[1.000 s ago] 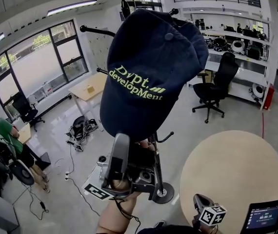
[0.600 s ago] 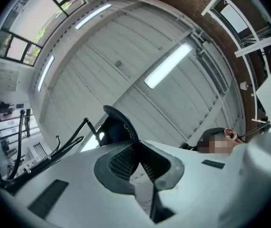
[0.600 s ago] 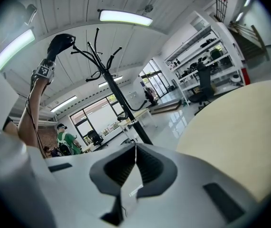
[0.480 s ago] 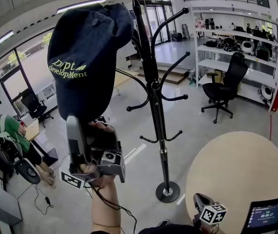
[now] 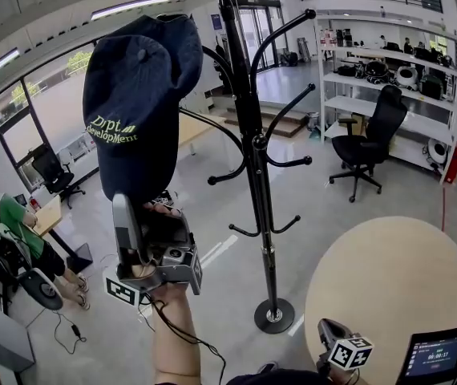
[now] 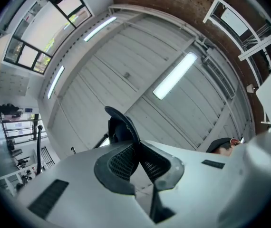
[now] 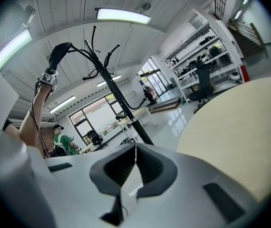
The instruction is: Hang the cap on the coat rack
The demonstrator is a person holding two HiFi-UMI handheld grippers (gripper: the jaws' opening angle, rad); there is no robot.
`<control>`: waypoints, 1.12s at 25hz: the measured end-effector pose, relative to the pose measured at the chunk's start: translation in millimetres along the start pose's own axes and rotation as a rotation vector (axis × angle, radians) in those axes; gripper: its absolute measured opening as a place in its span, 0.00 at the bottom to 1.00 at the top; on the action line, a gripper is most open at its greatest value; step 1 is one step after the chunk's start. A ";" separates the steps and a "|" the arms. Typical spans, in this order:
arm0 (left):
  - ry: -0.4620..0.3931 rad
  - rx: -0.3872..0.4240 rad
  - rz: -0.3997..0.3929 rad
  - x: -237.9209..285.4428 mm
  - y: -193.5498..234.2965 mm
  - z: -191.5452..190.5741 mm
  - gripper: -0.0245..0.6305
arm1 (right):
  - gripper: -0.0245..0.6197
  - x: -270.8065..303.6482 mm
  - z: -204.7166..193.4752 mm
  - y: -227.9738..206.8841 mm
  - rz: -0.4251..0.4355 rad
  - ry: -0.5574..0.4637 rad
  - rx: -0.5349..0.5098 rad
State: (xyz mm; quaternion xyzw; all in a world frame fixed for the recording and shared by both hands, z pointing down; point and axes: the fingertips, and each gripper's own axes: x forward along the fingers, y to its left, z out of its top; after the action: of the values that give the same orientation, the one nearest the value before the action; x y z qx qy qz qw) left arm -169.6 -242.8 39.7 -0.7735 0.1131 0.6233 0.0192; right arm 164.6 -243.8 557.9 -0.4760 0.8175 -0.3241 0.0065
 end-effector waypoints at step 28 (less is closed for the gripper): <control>-0.046 -0.051 -0.099 -14.0 -5.0 14.8 0.08 | 0.05 7.5 -4.9 0.8 -0.022 0.036 0.029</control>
State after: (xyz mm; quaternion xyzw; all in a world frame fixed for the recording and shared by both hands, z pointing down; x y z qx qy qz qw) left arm -185.5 -233.3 49.5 -0.7640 0.0582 0.6418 0.0328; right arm 158.3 -246.8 563.5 -0.4789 0.8074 -0.3446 -0.0047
